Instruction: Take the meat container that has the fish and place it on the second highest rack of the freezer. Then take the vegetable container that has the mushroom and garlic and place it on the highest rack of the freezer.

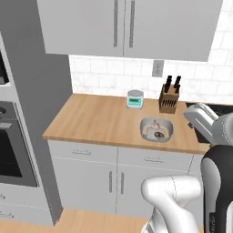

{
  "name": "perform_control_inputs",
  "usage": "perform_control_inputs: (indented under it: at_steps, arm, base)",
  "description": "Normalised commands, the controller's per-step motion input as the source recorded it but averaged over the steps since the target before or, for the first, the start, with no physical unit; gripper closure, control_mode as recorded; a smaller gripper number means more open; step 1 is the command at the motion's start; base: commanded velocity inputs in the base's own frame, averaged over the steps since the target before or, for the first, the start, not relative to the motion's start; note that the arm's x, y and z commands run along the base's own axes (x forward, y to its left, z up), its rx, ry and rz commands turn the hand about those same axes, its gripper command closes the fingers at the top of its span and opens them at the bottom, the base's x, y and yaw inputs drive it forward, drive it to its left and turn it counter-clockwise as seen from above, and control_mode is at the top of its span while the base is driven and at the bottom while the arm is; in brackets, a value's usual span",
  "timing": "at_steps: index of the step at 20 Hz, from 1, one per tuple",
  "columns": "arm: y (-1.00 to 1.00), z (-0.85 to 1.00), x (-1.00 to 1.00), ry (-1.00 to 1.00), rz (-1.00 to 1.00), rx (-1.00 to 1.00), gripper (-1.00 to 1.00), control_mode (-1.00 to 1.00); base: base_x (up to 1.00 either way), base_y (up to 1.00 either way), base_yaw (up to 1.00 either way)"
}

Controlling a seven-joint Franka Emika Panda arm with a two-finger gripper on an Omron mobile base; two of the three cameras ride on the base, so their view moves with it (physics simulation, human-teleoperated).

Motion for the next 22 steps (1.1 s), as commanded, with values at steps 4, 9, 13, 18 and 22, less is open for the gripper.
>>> perform_control_inputs:
  at_steps: [4,9,13,18,22]
  arm:
    - [0.0,0.0,0.0,0.0,0.0,0.0,-1.0,1.0]
    - [-0.06,-0.14,0.0,-0.02,0.0,0.0,-1.0,-1.0]
    - [-0.26,-0.95,-0.02,-0.02,-0.05,0.0,-1.0,-1.0]
    - [-0.44,-1.0,0.57,0.07,-0.03,0.04,-1.0,-1.0]
    - [-0.14,-1.0,0.31,0.0,0.0,0.07,-1.0,-1.0]
  base:
    - [0.81,-0.18,0.0]
    - [0.63,-0.17,0.0]
    - [0.0,0.0,0.0]
    - [0.0,0.0,0.0]
    - [0.0,0.0,0.0]
